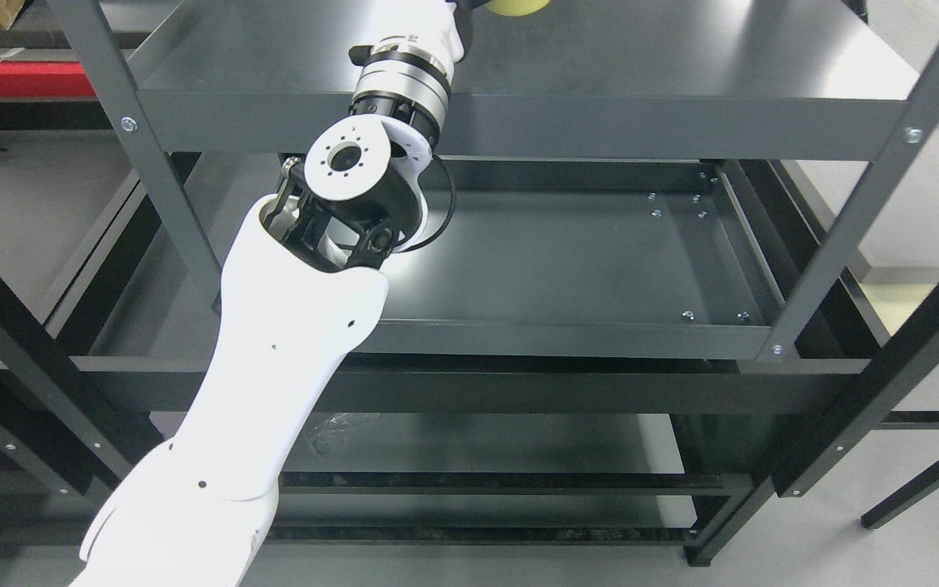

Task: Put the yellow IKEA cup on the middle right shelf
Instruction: 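Raise the left hand and reach the cup onto the upper shelf, then lower the cup onto the shelf and open the left hand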

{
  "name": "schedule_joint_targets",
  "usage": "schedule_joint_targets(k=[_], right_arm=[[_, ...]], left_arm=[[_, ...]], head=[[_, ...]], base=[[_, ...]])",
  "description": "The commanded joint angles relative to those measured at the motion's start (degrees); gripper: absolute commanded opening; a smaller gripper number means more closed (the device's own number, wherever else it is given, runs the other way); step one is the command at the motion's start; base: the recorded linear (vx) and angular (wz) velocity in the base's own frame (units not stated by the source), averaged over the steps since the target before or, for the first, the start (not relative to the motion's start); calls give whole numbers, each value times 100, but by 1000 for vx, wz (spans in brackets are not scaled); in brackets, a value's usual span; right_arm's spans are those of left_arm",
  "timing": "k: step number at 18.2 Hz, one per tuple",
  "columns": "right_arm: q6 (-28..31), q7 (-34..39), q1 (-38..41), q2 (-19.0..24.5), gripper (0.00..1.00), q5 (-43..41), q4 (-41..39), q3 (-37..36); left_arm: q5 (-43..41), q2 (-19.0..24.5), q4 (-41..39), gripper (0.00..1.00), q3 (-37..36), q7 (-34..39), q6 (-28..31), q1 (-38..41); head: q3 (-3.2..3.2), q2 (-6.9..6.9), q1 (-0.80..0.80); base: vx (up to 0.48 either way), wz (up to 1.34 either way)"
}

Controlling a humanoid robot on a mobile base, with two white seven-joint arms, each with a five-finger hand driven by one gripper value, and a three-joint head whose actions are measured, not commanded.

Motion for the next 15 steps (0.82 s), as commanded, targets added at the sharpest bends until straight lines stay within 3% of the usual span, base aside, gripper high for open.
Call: schedule_joint_targets(k=[1, 3, 7, 10, 15], right_arm=[[9, -3, 81, -100, 99, -141, 1, 97], [9, -3, 81, -100, 99, -141, 1, 97], [9, -3, 81, -100, 99, -141, 1, 97], [9, -3, 81, -100, 99, -141, 1, 97], [9, -3, 81, -100, 99, -141, -7, 97]], left_arm=[[564, 100, 359, 3, -456, 123, 367, -267], [572, 100, 377, 9, -465, 202, 368, -267], [493, 100, 377, 43, -605, 194, 376, -258], [458, 100, 377, 61, -641, 194, 464, -241], [108, 100, 438, 78, -623, 185, 552, -232]], head=[[0, 0, 0], [0, 0, 0], [0, 0, 0], [0, 0, 0], [0, 0, 0]], base=[[43, 27], [36, 54], [18, 18], [11, 12], [2, 2]])
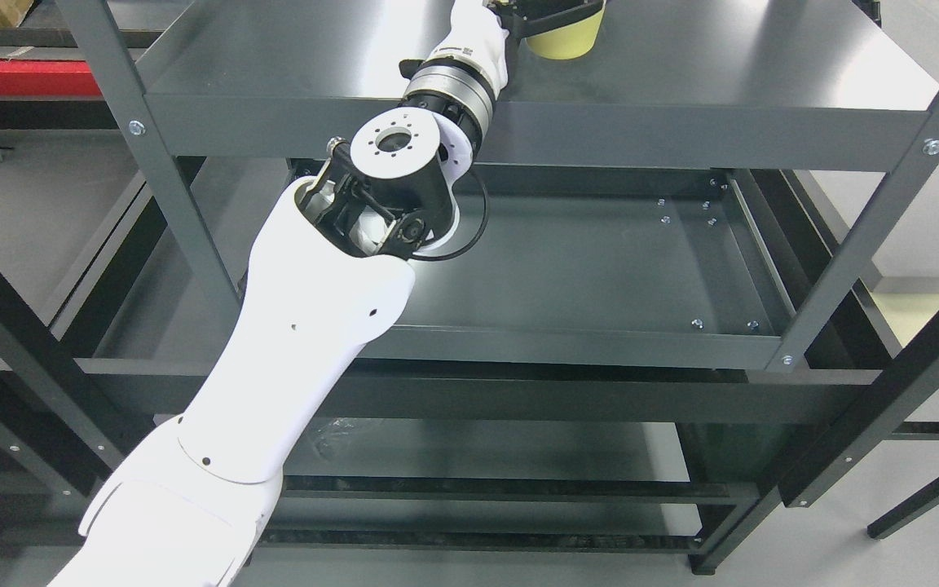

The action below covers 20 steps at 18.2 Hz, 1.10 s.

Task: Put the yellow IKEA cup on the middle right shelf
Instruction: 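Lower the cup onto the shelf and open the left hand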

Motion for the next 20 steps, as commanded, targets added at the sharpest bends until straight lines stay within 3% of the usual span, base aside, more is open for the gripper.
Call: schedule_joint_targets(k=[1, 10, 20], right_arm=[[4, -3, 79, -100, 99, -141, 0, 97], [4, -3, 79, -100, 99, -141, 0, 97], [4, -3, 79, -100, 99, -141, 0, 97]], left_arm=[[-355, 100, 183, 80, -145, -15, 24, 5], [-575, 100, 245, 99, 57, -32, 6, 40], [-699, 100, -150, 99, 145, -50, -29, 181]], head=[[0, 0, 0], [0, 0, 0], [0, 0, 0]], base=[[0, 0], [0, 0], [0, 0]])
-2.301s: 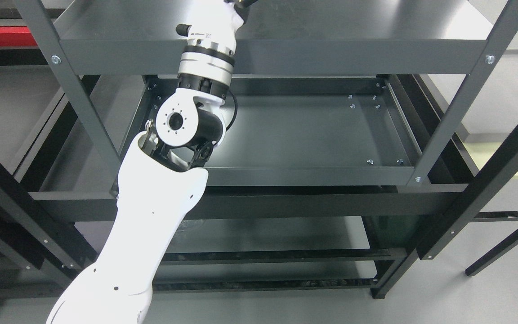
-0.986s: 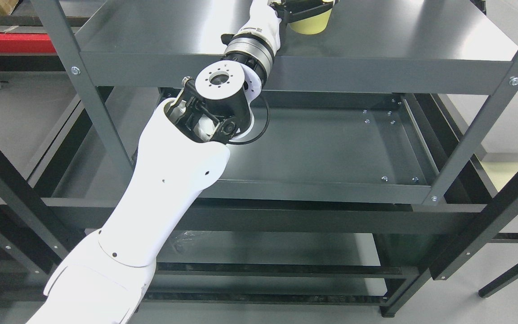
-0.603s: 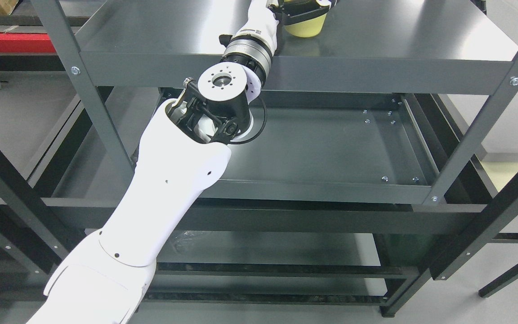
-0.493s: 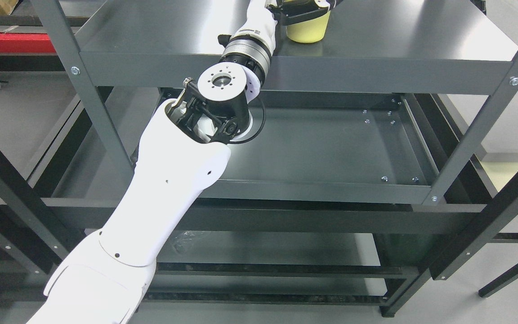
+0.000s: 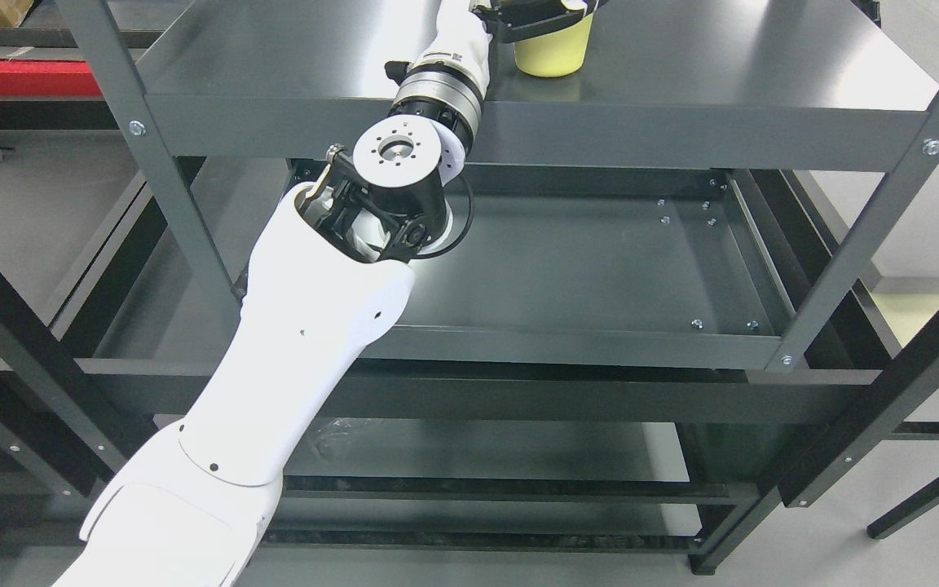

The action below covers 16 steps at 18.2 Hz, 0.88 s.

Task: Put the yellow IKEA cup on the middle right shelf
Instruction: 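Lower the cup onto the shelf and open the left hand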

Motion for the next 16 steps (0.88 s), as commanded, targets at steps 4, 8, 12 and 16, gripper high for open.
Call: schedule_joint_targets(k=[4, 8, 12, 16], right_arm=[[-2, -3, 79, -100, 99, -141, 0, 97], [-2, -3, 79, -100, 99, -141, 0, 97], [-2, -3, 79, -100, 99, -141, 0, 97], [-2, -3, 79, -100, 99, -141, 0, 97]], left_arm=[[-35, 100, -429, 99, 85, -6, -15, 285], [-35, 100, -745, 99, 137, -6, -102, 505], [-26, 100, -939, 99, 172, -6, -270, 646], [-26, 100, -1167, 99, 216, -6, -647, 822]], head=[[0, 0, 0], [0, 0, 0], [0, 0, 0], [0, 0, 0]], base=[[0, 0], [0, 0], [0, 0], [0, 0]])
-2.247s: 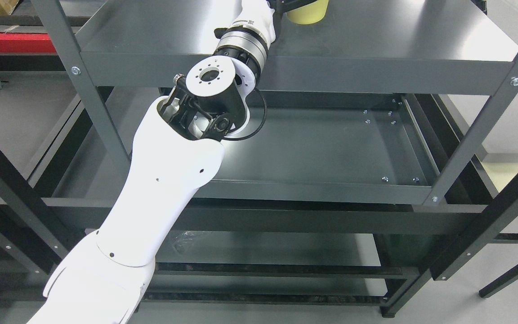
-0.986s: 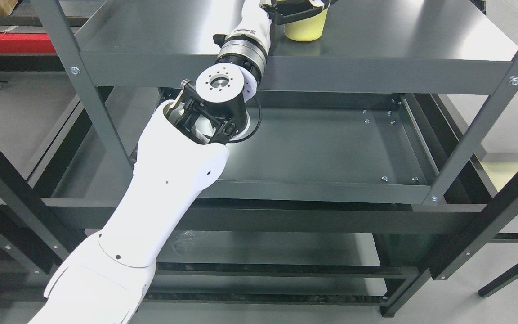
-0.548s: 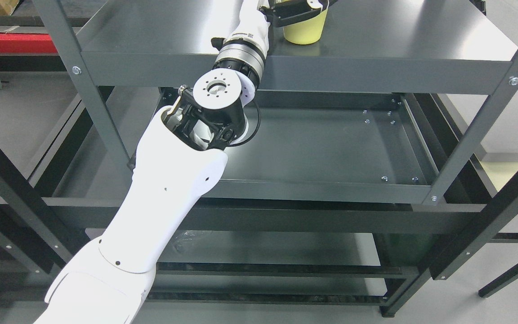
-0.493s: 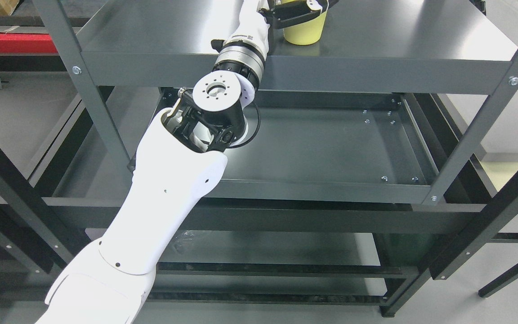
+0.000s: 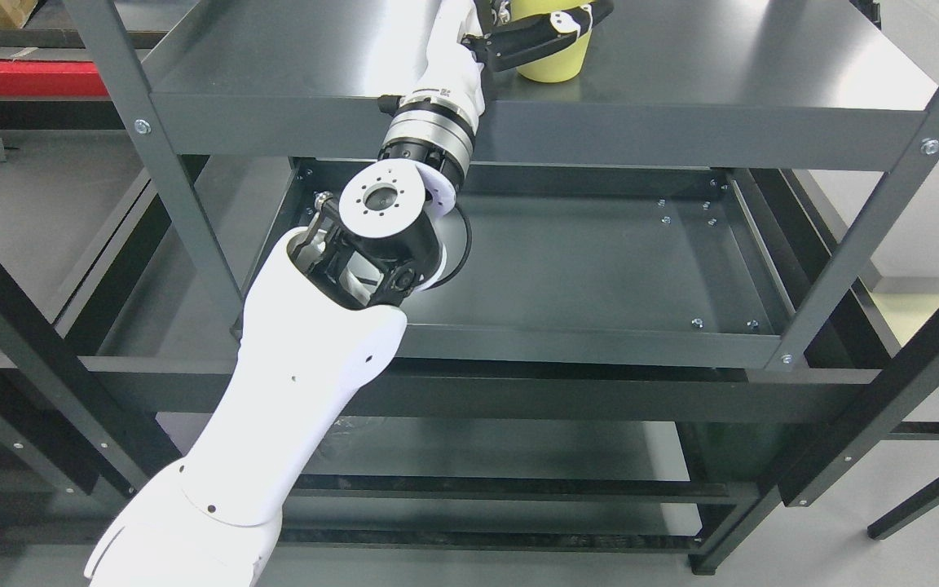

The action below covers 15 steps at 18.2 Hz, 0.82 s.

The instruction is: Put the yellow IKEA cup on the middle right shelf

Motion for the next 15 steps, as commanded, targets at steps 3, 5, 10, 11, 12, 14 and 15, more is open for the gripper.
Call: schedule_joint_targets(k=[3, 5, 10, 11, 12, 14, 15], right_arm=[[-2, -3, 79, -100, 99, -141, 0, 97], [-2, -3, 79, -100, 99, -141, 0, 97], [-2, -3, 79, -100, 99, -141, 0, 97], [-2, -3, 79, -100, 99, -141, 0, 97], [-2, -3, 79, -100, 99, -141, 0, 97], [-2, -3, 79, -100, 99, -141, 0, 97], [-2, -3, 79, -100, 99, -141, 0, 97]], left_arm=[[-24, 100, -592, 99, 84, -1, -870, 383], [-164, 100, -593, 99, 76, -1, -1486, 550], [-1262, 359, -558, 99, -29, -473, -3601, 1200], [-1376, 473, -540, 99, -160, -850, -4164, 1384], [-1456, 614, -505, 99, -344, -1332, -4787, 1630], [-1483, 843, -400, 99, -504, -2055, -5634, 2026], [-1483, 905, -347, 99, -496, -2240, -5707, 2167]], head=[[0, 0, 0], [0, 0, 0], [0, 0, 0], [0, 0, 0], [0, 0, 0], [0, 0, 0], [0, 0, 0]], base=[[-11, 0], [-26, 7], [-29, 16], [-29, 10], [-49, -4], [-53, -17], [-57, -30]])
